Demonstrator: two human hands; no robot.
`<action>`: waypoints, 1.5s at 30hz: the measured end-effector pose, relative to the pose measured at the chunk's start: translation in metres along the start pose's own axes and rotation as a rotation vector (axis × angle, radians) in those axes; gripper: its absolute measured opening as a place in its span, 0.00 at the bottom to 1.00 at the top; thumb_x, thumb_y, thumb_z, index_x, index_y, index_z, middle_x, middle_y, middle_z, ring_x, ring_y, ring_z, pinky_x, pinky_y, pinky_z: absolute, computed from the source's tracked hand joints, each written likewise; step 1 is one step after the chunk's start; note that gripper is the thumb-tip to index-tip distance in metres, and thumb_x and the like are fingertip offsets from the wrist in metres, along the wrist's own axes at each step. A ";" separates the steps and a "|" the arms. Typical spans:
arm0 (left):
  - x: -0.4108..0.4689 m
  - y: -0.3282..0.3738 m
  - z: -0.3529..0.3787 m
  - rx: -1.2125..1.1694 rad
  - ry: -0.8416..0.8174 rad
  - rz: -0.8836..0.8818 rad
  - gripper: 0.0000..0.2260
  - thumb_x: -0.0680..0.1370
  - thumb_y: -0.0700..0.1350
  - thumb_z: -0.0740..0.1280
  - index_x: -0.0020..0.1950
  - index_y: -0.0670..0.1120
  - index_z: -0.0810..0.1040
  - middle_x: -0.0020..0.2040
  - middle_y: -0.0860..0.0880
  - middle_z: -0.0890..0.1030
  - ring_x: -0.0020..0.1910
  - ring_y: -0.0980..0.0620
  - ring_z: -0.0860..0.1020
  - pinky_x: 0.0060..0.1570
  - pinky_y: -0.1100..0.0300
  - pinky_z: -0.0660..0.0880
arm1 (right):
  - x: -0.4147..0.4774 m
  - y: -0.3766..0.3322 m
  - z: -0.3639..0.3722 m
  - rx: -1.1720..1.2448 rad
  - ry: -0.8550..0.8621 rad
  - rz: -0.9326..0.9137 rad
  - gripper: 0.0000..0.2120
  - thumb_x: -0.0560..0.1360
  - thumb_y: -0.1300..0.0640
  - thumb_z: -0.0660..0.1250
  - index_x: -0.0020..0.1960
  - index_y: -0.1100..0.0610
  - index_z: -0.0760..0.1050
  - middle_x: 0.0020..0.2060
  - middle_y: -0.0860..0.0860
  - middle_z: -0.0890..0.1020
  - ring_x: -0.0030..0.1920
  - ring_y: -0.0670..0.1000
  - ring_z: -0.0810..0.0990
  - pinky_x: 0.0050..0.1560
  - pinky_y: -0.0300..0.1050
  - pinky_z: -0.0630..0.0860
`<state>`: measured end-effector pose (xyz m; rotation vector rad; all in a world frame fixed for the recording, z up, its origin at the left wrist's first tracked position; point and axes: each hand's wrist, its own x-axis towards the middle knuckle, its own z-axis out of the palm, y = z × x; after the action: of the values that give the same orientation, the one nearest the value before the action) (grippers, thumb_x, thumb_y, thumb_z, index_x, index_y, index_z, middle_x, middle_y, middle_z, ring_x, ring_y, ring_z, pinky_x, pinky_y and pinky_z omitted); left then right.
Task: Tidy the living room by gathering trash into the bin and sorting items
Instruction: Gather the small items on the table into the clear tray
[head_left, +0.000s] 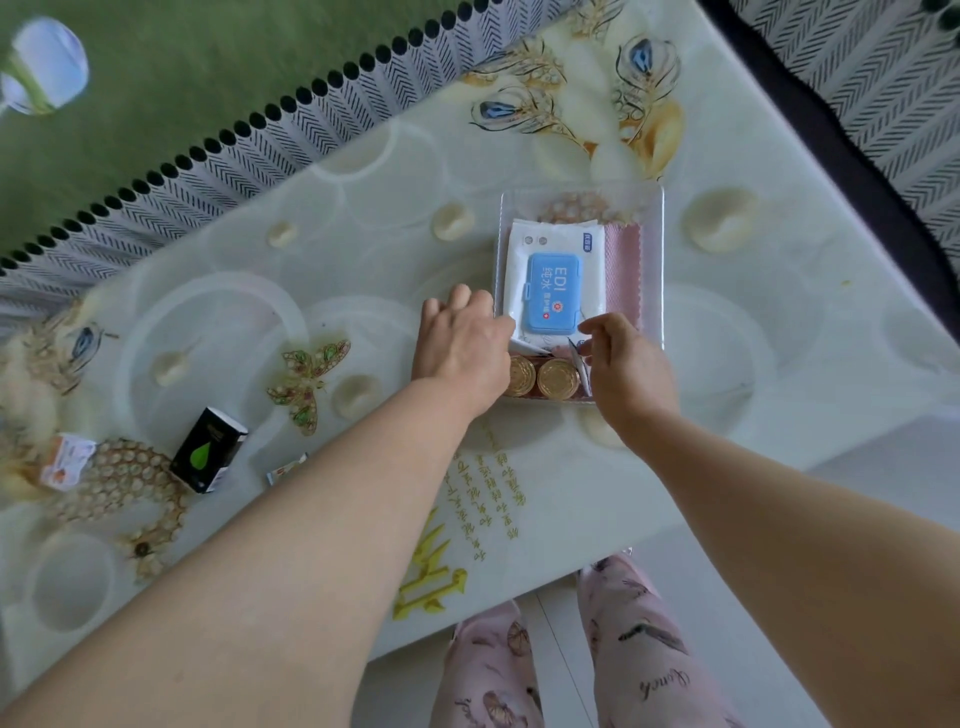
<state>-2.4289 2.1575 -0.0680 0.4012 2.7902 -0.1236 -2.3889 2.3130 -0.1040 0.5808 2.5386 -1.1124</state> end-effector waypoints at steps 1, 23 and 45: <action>0.000 0.002 0.000 0.022 -0.009 0.012 0.14 0.75 0.40 0.59 0.56 0.49 0.79 0.55 0.47 0.74 0.59 0.45 0.67 0.55 0.51 0.63 | 0.000 -0.001 0.000 0.003 -0.004 -0.007 0.14 0.81 0.55 0.53 0.60 0.50 0.75 0.51 0.50 0.84 0.53 0.56 0.80 0.48 0.47 0.74; -0.011 -0.009 0.030 -0.416 0.070 -0.280 0.22 0.77 0.32 0.57 0.68 0.48 0.70 0.65 0.49 0.74 0.64 0.47 0.69 0.60 0.53 0.69 | 0.005 -0.011 0.013 -0.103 -0.130 -0.040 0.28 0.72 0.68 0.55 0.69 0.51 0.69 0.61 0.49 0.79 0.60 0.55 0.76 0.59 0.49 0.74; -0.082 -0.084 0.058 -0.461 -0.012 -0.458 0.24 0.75 0.31 0.60 0.70 0.47 0.69 0.67 0.49 0.73 0.67 0.48 0.68 0.62 0.54 0.70 | -0.035 -0.077 0.083 -0.236 -0.006 -0.477 0.23 0.71 0.69 0.57 0.60 0.52 0.77 0.58 0.51 0.81 0.63 0.53 0.74 0.62 0.50 0.66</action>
<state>-2.3614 2.0486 -0.0933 -0.3472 2.7307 0.4057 -2.3856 2.1948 -0.0948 -0.0963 2.8273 -0.9191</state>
